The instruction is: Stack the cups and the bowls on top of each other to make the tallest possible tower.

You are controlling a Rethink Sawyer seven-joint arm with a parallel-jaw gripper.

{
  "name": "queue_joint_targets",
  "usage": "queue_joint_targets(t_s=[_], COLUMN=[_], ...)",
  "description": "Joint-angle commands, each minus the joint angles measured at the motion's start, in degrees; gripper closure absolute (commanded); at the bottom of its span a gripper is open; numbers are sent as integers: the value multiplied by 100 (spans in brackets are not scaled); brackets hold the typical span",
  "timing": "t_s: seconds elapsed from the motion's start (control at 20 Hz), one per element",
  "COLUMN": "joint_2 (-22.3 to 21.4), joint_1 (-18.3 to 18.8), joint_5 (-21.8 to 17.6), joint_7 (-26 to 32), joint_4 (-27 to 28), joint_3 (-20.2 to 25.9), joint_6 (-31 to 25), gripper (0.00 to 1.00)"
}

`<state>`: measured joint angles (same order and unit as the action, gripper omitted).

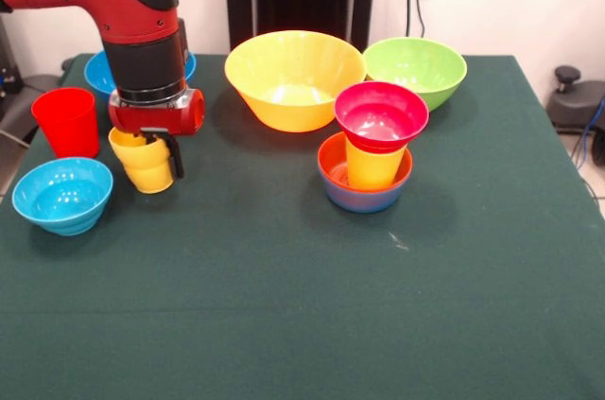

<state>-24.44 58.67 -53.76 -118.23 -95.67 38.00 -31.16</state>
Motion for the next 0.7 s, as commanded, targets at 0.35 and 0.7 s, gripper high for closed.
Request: queue_joint_targets(t_s=[0.35, 0.7], joint_2=[-560, -1216], joint_1=[-438, -481], joint_5=[357, 1101], joint_7=[910, 1069], joint_4=[-243, -457], joint_3=[286, 574], joint_6=[-424, -989], gripper=[100, 100])
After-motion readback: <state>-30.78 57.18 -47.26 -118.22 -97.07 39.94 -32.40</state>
